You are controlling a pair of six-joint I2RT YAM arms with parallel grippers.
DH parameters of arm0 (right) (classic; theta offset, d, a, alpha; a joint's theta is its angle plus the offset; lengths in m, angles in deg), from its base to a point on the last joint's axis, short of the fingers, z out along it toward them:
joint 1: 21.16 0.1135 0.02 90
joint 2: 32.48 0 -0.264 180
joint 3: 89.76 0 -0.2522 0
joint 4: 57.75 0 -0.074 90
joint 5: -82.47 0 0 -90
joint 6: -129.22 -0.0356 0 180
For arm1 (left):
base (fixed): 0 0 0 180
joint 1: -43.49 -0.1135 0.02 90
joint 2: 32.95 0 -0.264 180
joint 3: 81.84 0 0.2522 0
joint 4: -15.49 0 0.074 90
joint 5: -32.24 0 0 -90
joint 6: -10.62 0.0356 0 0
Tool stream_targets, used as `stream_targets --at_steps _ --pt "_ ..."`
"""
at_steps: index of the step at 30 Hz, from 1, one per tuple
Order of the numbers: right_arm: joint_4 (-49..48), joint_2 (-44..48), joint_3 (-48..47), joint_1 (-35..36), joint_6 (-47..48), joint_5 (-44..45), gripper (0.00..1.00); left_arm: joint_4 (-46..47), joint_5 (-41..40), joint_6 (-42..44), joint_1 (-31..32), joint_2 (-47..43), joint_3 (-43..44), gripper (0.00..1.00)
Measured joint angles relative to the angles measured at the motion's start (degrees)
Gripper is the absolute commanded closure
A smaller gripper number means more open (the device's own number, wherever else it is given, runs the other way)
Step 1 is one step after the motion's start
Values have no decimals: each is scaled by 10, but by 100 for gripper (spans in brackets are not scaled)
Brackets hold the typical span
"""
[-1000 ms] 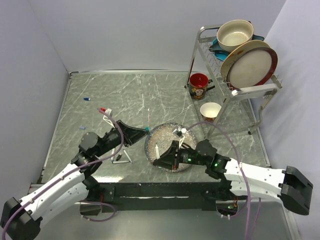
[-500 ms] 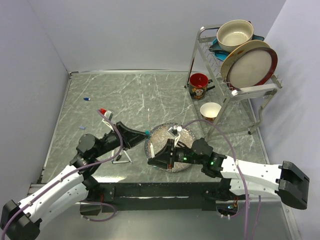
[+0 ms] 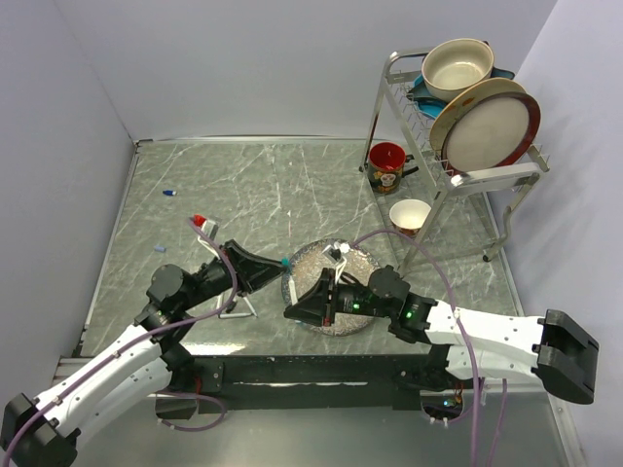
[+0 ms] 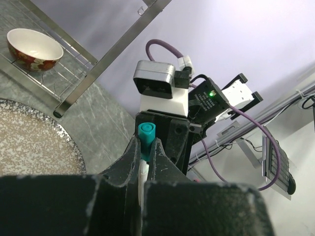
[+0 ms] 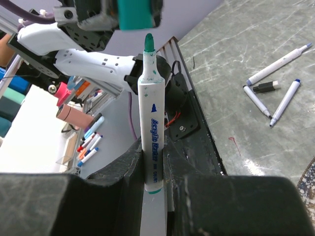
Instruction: Insert the pens into the pen caps
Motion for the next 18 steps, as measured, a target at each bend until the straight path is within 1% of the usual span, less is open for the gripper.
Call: stream_targets --at_steps 18 --pt "12 -7 -7 2 -6 2 100 8 13 4 0 -4 -19 99"
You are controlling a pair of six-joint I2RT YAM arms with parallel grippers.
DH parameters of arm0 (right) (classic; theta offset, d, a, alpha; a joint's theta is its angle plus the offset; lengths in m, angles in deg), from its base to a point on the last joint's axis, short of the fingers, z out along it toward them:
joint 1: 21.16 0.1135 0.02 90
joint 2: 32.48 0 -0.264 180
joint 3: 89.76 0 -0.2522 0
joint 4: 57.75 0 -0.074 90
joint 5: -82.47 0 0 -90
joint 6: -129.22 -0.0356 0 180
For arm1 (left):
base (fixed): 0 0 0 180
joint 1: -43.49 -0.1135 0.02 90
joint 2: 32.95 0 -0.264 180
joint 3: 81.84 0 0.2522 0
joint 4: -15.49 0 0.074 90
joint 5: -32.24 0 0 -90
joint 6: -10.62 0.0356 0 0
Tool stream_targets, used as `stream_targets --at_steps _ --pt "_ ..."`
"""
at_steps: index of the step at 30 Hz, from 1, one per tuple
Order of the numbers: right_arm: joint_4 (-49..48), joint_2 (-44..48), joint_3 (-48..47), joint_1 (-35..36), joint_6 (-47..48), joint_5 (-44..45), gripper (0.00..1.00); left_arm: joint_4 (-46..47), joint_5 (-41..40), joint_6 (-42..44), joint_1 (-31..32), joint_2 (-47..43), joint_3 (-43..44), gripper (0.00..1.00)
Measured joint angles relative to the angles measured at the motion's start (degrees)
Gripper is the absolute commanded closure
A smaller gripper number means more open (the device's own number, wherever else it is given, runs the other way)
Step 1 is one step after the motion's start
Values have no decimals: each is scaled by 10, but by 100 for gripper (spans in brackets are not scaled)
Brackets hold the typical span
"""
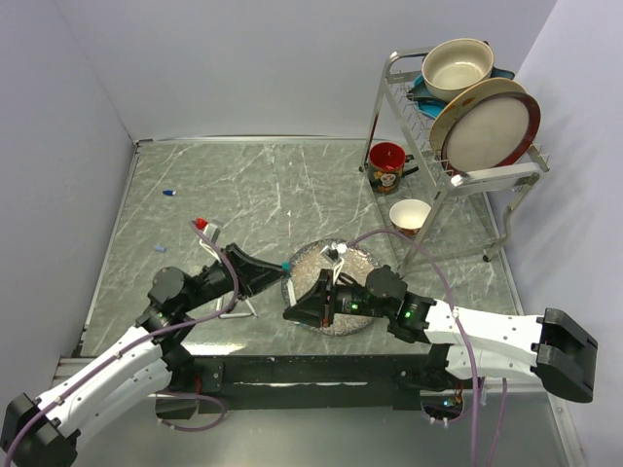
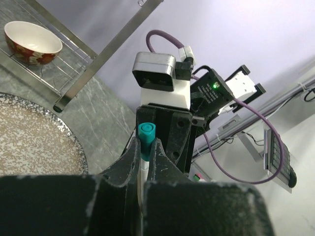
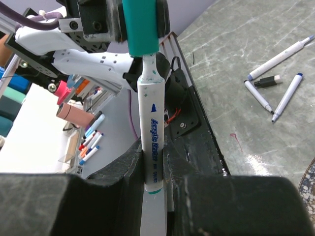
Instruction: Insert the pens into the pen caps
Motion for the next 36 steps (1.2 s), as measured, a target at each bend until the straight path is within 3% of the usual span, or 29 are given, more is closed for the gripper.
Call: stream_targets --at_steps 9,16,22,28,36 --pt "42 1 -23 6 11 9 100 24 23 0 -1 -8 -23 99" --pt "70 1 -48 9 28 14 100 42 32 0 -4 -13 -24 57" --pt "61 1 -53 7 31 20 100 30 51 8 1 -23 -22 34" --pt "60 6 -53 6 35 10 100 6 54 33 1 -18 13 21" --pt "50 9 -53 6 35 -20 100 -13 46 65 1 19 59 21"
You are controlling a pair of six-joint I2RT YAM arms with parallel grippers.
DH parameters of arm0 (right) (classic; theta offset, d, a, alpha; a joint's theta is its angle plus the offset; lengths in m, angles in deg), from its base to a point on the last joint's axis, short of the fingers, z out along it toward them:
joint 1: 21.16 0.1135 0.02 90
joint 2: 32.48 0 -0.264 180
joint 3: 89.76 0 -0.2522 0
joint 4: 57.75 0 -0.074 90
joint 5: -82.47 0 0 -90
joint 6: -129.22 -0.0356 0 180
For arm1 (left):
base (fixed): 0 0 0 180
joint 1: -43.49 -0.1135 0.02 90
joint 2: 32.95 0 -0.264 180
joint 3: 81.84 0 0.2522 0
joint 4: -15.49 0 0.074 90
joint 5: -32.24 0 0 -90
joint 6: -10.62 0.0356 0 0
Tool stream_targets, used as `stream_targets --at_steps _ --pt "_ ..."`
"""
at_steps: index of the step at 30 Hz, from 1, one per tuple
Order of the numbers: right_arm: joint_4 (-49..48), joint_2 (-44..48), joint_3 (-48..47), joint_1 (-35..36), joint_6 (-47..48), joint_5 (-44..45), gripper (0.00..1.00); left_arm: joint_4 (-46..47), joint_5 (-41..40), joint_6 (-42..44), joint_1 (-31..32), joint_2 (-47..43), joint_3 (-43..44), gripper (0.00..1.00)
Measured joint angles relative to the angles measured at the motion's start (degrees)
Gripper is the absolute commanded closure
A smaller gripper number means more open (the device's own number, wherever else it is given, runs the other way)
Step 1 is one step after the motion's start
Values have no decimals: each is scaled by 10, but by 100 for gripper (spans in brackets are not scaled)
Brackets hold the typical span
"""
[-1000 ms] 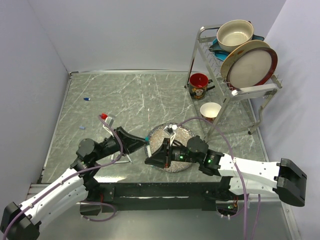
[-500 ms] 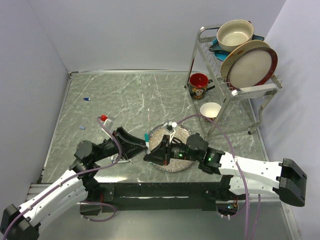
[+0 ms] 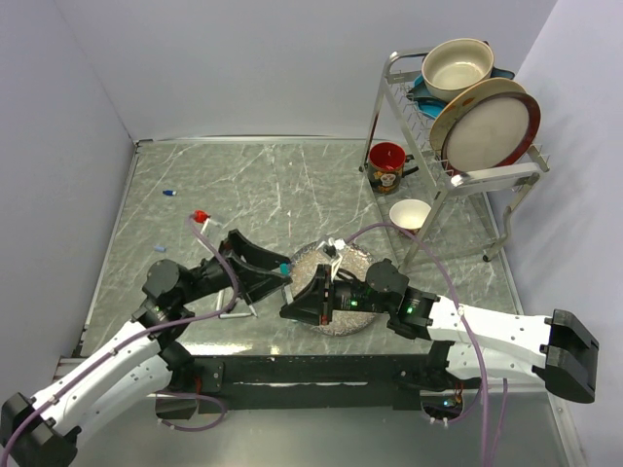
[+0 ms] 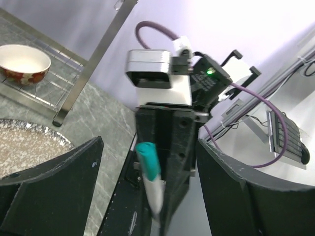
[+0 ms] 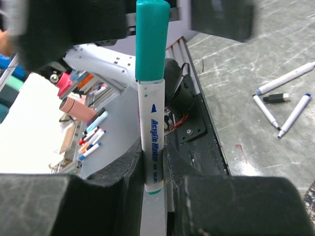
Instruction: Insert the pens into the pen caps
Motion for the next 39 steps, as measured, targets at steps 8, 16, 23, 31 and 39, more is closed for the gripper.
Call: stream_targets --at_steps 8,16,23,31,39 --pt "-4 0 0 0 7 -30 100 7 14 2 0 48 2 25" --pt "-7 0 0 2 8 -38 100 45 34 -20 0 62 10 33" --pt "-7 0 0 4 8 -39 100 62 48 -28 0 70 22 43" --pt "-3 0 0 5 6 -35 100 69 59 -40 0 81 31 99" --pt "15 0 -10 13 -6 -14 100 116 49 -70 1 68 -1 99"
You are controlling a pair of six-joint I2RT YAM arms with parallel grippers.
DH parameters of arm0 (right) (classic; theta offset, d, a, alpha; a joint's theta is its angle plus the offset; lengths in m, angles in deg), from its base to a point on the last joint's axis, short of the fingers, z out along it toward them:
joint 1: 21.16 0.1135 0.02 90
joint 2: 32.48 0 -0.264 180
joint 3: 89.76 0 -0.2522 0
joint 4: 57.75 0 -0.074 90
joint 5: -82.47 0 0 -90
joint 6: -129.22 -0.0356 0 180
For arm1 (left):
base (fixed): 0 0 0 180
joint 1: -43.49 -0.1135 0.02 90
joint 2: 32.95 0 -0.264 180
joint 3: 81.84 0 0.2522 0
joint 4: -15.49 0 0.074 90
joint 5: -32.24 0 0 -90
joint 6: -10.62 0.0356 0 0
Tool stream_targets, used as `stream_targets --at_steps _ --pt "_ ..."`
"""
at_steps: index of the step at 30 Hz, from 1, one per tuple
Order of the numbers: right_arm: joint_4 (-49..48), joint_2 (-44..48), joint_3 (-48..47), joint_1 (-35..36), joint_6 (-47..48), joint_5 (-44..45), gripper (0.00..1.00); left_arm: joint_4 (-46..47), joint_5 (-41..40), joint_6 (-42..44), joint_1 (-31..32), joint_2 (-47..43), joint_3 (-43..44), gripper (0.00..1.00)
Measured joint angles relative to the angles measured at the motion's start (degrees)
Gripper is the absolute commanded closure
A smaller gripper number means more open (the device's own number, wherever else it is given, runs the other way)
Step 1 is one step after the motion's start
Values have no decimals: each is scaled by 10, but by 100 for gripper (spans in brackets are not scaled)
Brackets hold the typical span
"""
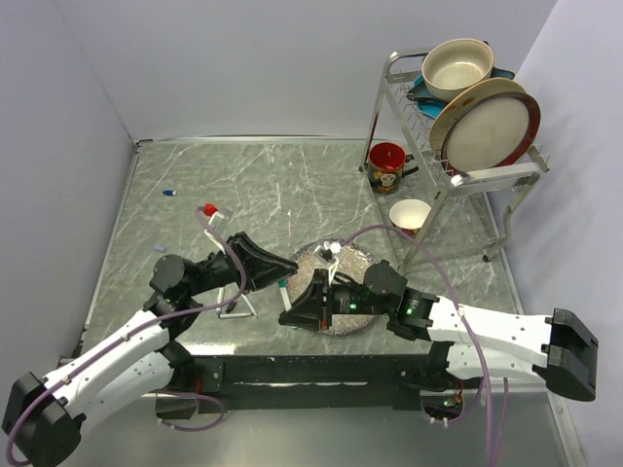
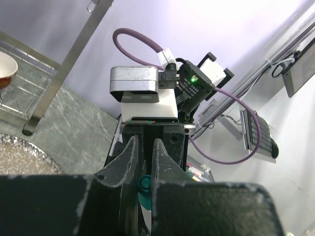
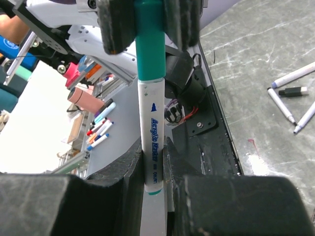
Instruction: Insert the pens into the pen caps
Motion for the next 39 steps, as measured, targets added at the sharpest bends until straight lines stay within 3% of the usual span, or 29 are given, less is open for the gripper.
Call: stream_targets --at_steps 10,22,26,31,39 --pt "60 -17 -58 3 12 -5 100 17 -71 -1 11 -57 -31 99" --pt "117 -43 -104 -13 63 -79 100 138 -116 -81 35 -52 -90 99" --pt "127 -40 -104 -15 60 -98 100 107 -141 -69 64 -68 -87 99" --pt "120 -31 -107 -25 50 -114 100 -6 -178 -6 104 -82 -30 99" --pt "138 -27 -118 -31 43 -118 100 -53 -209 31 123 -88 -11 99"
